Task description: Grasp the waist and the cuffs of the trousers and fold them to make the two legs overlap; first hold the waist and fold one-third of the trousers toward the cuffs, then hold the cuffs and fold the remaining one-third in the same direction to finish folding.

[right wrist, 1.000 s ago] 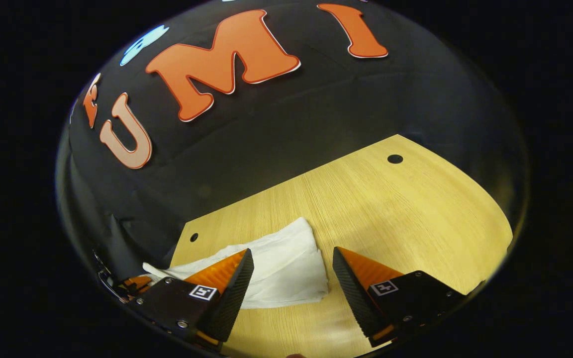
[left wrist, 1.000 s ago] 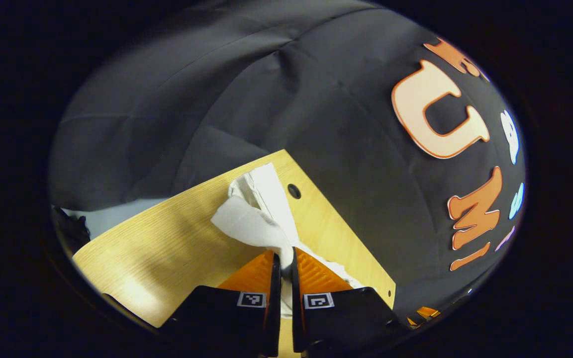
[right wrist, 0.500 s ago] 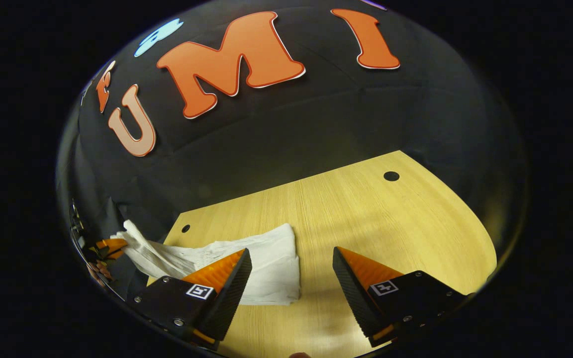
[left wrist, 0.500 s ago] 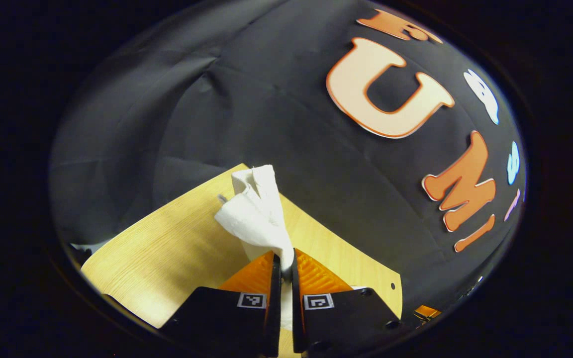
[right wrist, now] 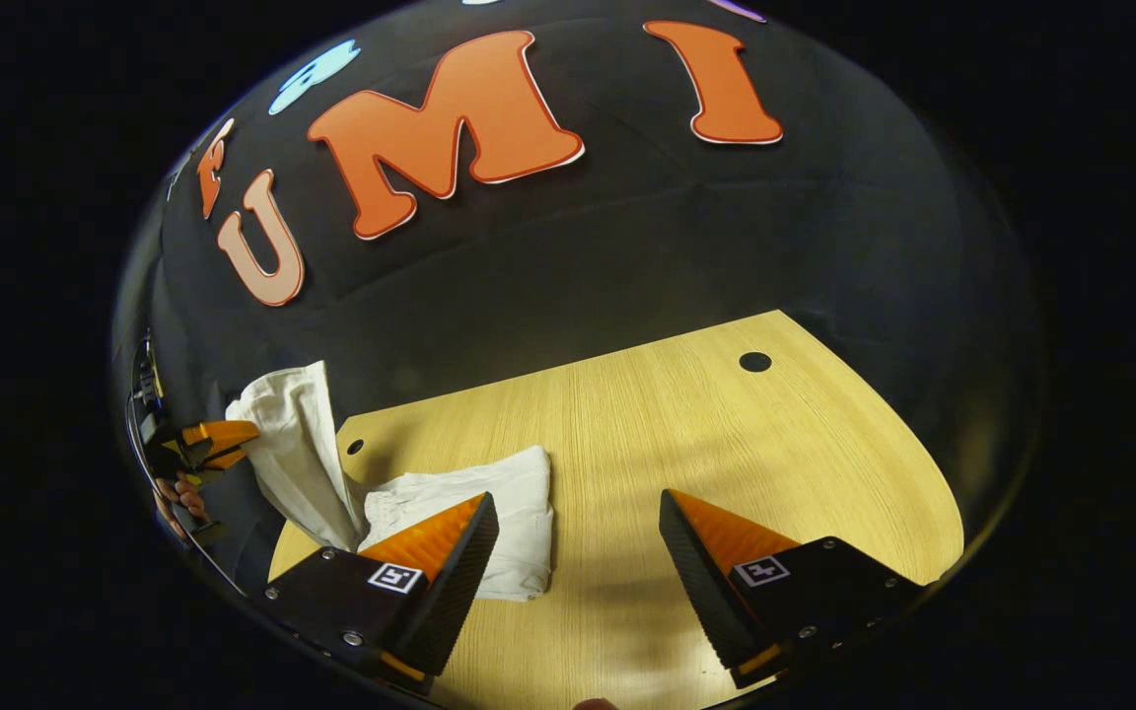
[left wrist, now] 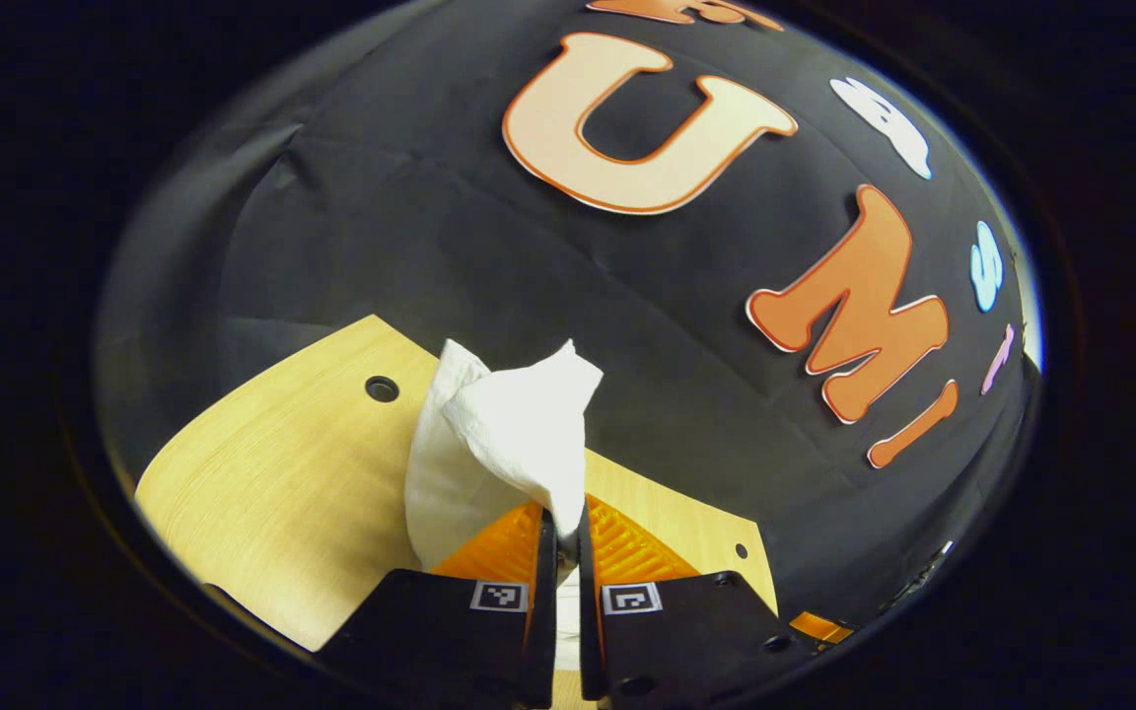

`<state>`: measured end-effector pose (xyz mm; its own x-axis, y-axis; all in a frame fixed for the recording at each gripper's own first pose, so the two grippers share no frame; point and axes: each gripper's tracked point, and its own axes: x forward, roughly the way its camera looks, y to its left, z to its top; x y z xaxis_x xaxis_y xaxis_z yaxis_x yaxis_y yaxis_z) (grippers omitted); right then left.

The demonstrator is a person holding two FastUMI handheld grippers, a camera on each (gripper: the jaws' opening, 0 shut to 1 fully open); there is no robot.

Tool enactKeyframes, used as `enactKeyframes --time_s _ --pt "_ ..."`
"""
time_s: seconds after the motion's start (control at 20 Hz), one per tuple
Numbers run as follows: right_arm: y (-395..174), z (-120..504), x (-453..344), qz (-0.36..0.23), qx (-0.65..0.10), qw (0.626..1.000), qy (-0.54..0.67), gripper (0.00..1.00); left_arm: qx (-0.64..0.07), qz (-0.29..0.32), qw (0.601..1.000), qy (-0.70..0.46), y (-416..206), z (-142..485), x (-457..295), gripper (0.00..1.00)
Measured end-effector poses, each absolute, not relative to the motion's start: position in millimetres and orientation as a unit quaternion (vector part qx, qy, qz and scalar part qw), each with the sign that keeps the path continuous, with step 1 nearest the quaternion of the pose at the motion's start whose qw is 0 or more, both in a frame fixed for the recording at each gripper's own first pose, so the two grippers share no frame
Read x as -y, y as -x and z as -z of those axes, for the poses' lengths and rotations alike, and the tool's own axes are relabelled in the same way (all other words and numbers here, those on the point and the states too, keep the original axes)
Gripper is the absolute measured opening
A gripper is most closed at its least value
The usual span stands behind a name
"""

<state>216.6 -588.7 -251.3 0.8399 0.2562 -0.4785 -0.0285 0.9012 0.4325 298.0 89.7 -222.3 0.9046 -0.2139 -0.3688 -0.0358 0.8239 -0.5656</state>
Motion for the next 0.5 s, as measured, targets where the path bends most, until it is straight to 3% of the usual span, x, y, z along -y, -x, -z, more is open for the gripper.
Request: enactKeyframes --time_s 0.5 --pt "-223.9 266.3 624.0 -0.079 -0.278 0.932 -0.218 0.98 -0.277 0.124 0.928 0.216 -311.1 264.2 71.3 0.13"
